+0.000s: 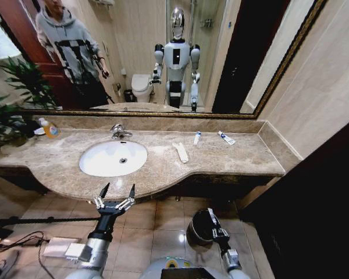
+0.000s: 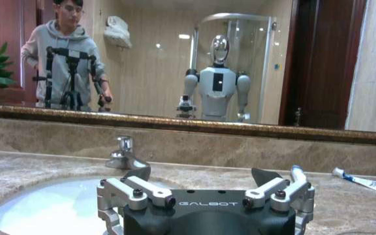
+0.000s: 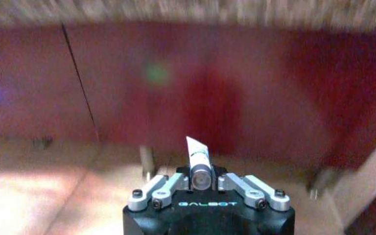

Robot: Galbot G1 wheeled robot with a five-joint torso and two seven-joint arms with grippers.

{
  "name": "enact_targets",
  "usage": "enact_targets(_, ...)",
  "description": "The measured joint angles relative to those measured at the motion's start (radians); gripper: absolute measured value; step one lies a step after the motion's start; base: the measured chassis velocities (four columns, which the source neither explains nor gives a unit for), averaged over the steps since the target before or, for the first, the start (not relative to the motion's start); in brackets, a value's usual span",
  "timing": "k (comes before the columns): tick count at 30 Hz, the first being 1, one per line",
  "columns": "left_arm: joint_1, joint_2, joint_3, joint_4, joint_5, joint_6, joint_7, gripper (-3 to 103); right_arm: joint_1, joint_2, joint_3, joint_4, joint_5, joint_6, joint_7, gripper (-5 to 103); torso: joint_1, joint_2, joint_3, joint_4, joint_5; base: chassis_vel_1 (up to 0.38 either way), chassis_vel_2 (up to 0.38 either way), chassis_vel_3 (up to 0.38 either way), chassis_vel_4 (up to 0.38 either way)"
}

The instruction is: Pick up the trash from the sink and place it in the trash bin.

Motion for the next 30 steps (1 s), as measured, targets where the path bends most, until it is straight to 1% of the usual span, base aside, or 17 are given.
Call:
enact_targets(2, 0.000, 0.000, 0.000, 0.000, 0.000, 0.000, 0.000, 100, 0.068, -0.001, 0.001, -0.105, 0.003, -0.029, -0.029, 18, 0.000, 0.000, 0.000, 0.0000, 0.0005, 0.000, 0.000, 0.000, 0.000)
enact_targets(3, 0.000, 0.000, 0.000, 0.000, 0.000, 0.000, 0.000, 100, 0.068, -0.001, 0.001, -0.105, 0.003, -0.029, -0.029, 18, 0.000, 0.000, 0.000, 0.0000, 0.0005, 0.000, 0.000, 0.000, 0.000)
enact_targets(6, 0.000, 0.000, 0.000, 0.000, 0.000, 0.000, 0.000, 100, 0.167, -0.005, -0.001, -0.243, -0.032, -0.040, -0.053, 18, 0.000, 0.000, 0.000, 0.0001, 0.0003, 0.000, 0.000, 0.000, 0.000)
enact_targets(7, 0.000, 0.000, 0.000, 0.000, 0.000, 0.000, 0.000, 100, 0.167, -0.005, -0.001, -0.243, -0.032, -0.040, -0.053, 18, 0.000, 0.000, 0.000, 0.0001, 0.0003, 0.000, 0.000, 0.000, 0.000)
enact_targets(9, 0.000, 0.000, 0.000, 0.000, 0.000, 0.000, 0.000, 100, 0.225, 0.000, -0.004, -0.320, -0.049, -0.040, -0.061, 18, 0.000, 0.000, 0.000, 0.0000, -0.0001, 0.000, 0.000, 0.000, 0.000)
enact_targets(11, 0.000, 0.000, 0.000, 0.000, 0.000, 0.000, 0.000, 100, 0.238, 0.002, -0.005, -0.340, -0.054, -0.040, -0.062, 18, 0.000, 0.000, 0.000, 0.0000, 0.0000, 0.000, 0.000, 0.000, 0.000)
enact_targets(13, 0.000, 0.000, 0.000, 0.000, 0.000, 0.000, 0.000, 100, 0.291, 0.010, -0.009, -0.428, -0.073, -0.030, -0.064, 18, 0.000, 0.000, 0.000, 0.0001, 0.0002, 0.000, 0.000, 0.000, 0.000)
enact_targets(16, 0.000, 0.000, 0.000, 0.000, 0.000, 0.000, 0.000, 100, 0.326, 0.014, -0.010, -0.494, -0.084, -0.012, -0.061, 18, 0.000, 0.000, 0.000, 0.0000, 0.0000, 0.000, 0.000, 0.000, 0.000)
enact_targets(17, 0.000, 0.000, 0.000, 0.000, 0.000, 0.000, 0.000, 100, 0.354, 0.018, -0.010, -0.549, -0.086, 0.003, -0.047, 15, 0.000, 0.000, 0.000, 0.0001, 0.0003, 0.000, 0.000, 0.000, 0.000)
enact_targets(18, 0.000, 0.000, 0.000, 0.000, 0.000, 0.000, 0.000, 100, 0.368, 0.021, -0.010, -0.573, -0.078, -0.002, -0.039, 18, 0.000, 0.000, 0.000, 0.0001, 0.0004, 0.000, 0.000, 0.000, 0.000)
enact_targets(19, 0.000, 0.000, 0.000, 0.000, 0.000, 0.000, 0.000, 100, 0.374, 0.022, -0.011, -0.580, -0.067, -0.014, -0.037, 18, 0.000, 0.000, 0.000, 0.0000, 0.0002, 0.000, 0.000, 0.000, 0.000)
enact_targets(20, 0.000, 0.000, 0.000, 0.000, 0.000, 0.000, 0.000, 100, 0.379, 0.022, -0.012, -0.586, -0.060, -0.024, -0.035, 22, 0.000, 0.000, 0.000, 0.0000, -0.0001, 0.000, 0.000, 0.000, 0.000)
enact_targets(21, 0.000, 0.000, 0.000, 0.000, 0.000, 0.000, 0.000, 100, 0.379, 0.022, -0.012, -0.586, -0.060, -0.024, -0.035, 22, 0.000, 0.000, 0.000, 0.0000, -0.0001, 0.000, 0.000, 0.000, 0.000)
enact_targets(24, 0.000, 0.000, 0.000, 0.000, 0.000, 0.000, 0.000, 100, 0.391, 0.022, -0.013, -0.603, -0.059, -0.036, -0.034, 38, 0.000, 0.000, 0.000, 0.0000, 0.0002, 0.000, 0.000, 0.000, 0.000)
enact_targets(25, 0.000, 0.000, 0.000, 0.000, 0.000, 0.000, 0.000, 100, 0.391, 0.022, -0.013, -0.603, -0.059, -0.036, -0.034, 38, 0.000, 0.000, 0.000, 0.0000, 0.0002, 0.000, 0.000, 0.000, 0.000)
enact_targets(28, 0.000, 0.000, 0.000, 0.000, 0.000, 0.000, 0.000, 100, 0.398, 0.021, -0.012, -0.611, -0.052, -0.045, -0.031, 55, 0.000, 0.000, 0.000, 0.0000, 0.0002, 0.000, 0.000, 0.000, 0.000)
enact_targets(30, 0.000, 0.000, 0.000, 0.000, 0.000, 0.000, 0.000, 100, 0.398, 0.020, -0.011, -0.611, -0.051, -0.046, -0.030, 55, 0.000, 0.000, 0.000, 0.0000, 0.0001, 0.000, 0.000, 0.000, 0.000)
